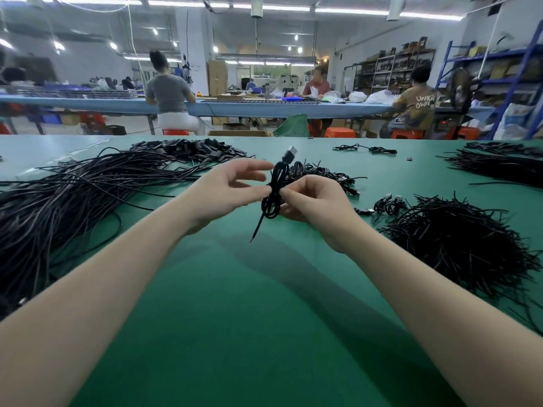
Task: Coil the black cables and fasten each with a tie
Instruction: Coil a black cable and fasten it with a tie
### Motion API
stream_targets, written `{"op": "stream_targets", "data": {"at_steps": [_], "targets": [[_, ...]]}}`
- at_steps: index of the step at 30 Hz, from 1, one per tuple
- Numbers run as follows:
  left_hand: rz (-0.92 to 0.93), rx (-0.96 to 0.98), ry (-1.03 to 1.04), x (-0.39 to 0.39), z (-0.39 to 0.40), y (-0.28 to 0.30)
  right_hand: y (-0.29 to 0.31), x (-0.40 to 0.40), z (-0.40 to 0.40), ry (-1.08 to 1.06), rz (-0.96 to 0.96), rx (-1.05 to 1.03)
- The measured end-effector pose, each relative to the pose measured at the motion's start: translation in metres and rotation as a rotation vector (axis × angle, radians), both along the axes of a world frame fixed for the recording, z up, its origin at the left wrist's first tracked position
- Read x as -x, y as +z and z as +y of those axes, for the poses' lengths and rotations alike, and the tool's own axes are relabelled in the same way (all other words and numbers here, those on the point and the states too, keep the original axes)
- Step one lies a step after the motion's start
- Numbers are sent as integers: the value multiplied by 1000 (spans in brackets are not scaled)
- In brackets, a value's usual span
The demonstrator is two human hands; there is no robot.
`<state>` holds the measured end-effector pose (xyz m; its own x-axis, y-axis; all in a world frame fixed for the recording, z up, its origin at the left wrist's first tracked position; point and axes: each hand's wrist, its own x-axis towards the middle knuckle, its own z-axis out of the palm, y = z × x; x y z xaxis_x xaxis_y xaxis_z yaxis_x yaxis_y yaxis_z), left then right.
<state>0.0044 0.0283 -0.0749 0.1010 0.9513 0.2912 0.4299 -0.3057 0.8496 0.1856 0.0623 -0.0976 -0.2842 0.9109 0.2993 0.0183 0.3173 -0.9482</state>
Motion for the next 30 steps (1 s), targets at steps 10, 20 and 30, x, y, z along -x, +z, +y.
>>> {"op": "stream_targets", "data": {"at_steps": [10,20,30], "targets": [[60,-107,104,-14,-3,-5,6,-1,-1,43,-131,72],[-778,756,-31,-11,-6,5,-5,-2,-9,-224,-682,-1269],[148,-345,11,-13,-12,11,11,5,-8,111,125,136]]}}
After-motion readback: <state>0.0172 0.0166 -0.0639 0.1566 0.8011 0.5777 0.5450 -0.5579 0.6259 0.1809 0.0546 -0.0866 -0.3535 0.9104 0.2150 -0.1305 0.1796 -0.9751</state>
